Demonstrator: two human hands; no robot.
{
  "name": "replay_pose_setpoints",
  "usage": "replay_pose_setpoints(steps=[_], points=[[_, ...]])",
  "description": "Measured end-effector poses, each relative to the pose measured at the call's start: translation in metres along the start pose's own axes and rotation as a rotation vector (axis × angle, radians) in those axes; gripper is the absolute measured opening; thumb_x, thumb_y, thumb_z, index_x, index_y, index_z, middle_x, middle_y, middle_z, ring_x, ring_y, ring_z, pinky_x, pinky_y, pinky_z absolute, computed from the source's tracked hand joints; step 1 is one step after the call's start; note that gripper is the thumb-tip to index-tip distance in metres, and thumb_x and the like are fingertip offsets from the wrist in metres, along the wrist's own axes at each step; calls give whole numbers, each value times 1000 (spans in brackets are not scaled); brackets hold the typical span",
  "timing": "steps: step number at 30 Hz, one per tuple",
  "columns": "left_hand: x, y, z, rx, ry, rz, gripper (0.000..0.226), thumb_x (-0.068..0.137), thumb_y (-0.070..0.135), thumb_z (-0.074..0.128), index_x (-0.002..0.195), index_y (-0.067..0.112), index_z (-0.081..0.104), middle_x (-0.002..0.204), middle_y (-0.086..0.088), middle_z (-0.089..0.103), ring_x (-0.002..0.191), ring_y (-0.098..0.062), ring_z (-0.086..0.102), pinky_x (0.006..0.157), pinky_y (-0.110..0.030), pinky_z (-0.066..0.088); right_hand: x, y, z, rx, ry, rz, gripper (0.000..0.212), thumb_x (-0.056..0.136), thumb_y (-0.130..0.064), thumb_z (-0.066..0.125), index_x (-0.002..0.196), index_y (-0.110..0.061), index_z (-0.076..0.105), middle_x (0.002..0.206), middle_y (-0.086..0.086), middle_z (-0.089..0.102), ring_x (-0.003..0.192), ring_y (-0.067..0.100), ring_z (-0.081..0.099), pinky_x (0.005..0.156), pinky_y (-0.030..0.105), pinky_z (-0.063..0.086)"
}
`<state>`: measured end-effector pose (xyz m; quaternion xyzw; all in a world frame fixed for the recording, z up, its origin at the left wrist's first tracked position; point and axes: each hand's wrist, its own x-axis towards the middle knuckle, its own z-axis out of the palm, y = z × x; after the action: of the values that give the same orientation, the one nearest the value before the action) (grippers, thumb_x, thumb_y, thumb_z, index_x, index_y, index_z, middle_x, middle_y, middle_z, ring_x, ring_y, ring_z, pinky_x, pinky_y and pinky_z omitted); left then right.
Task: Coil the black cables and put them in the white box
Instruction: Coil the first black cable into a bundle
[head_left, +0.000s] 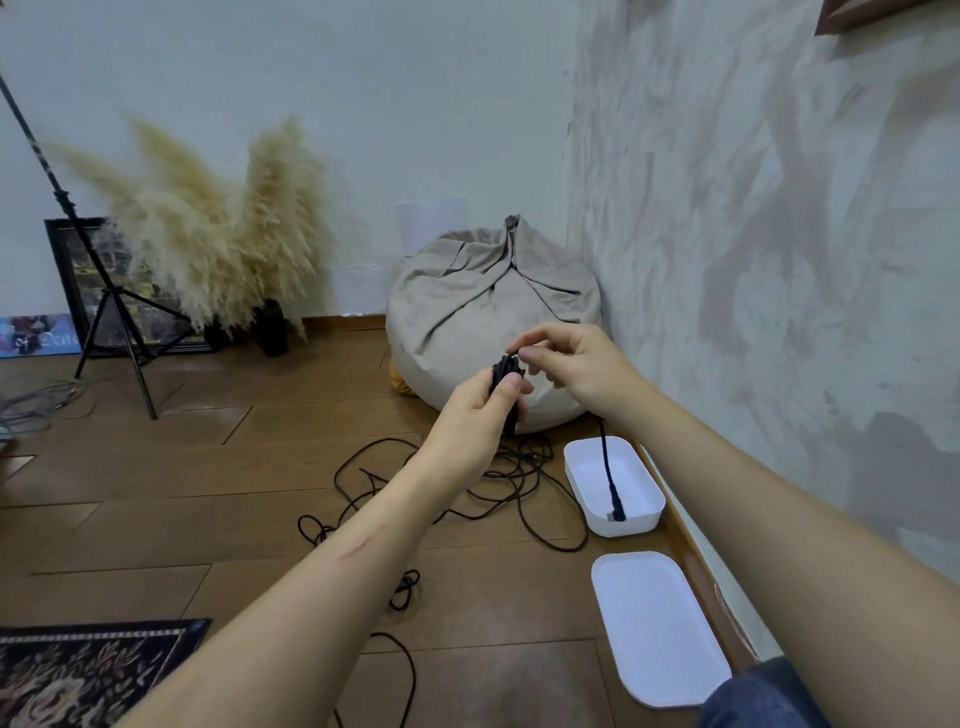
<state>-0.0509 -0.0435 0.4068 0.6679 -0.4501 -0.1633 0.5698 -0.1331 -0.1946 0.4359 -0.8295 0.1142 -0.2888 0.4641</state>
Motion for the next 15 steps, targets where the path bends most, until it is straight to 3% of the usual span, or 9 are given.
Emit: replay_pose_setpoints(steps=[4, 6, 8, 11, 15], points=[[-2, 8, 0, -21, -4, 48, 25, 110, 27, 42, 107, 17, 65, 86, 4, 63, 88, -10, 59, 89, -36, 48, -1, 7, 4, 125, 4, 78, 18, 100, -12, 59, 113, -12, 71, 85, 6, 68, 75, 12, 56, 69, 18, 48], [-3, 10, -1, -2, 0, 66, 27, 110, 24, 42, 109, 10, 65, 85, 5, 62, 86, -6, 58, 86, -29, 46, -2, 9, 8, 173, -3, 94, 19, 101, -11, 57, 115, -13, 71, 97, 13, 71, 87, 17, 61, 81, 32, 53], [-4, 12, -2, 11, 5, 92, 30, 110, 25, 42, 108, 5, 65, 85, 4, 63, 87, -6, 59, 88, -32, 46, -3, 11, 13, 192, -41, 118, 23, 103, -10, 52, 119, -9, 69, 99, 15, 69, 92, 19, 61, 91, 43, 51], [-2, 14, -5, 4, 36, 127, 33, 109, 25, 43, 104, -2, 63, 85, 2, 64, 89, -10, 60, 91, -36, 49, -8, 9, 20, 208, -158, 156, 25, 106, -12, 47, 124, -10, 65, 95, 15, 62, 94, 22, 58, 92, 39, 50], [-2, 16, -6, -45, 92, 110, 28, 109, 20, 44, 106, -1, 63, 88, -1, 64, 84, -1, 62, 78, -16, 50, -9, 8, 21, 396, -230, 247, 29, 104, -8, 49, 128, -14, 65, 96, 9, 62, 98, 23, 62, 95, 39, 55]])
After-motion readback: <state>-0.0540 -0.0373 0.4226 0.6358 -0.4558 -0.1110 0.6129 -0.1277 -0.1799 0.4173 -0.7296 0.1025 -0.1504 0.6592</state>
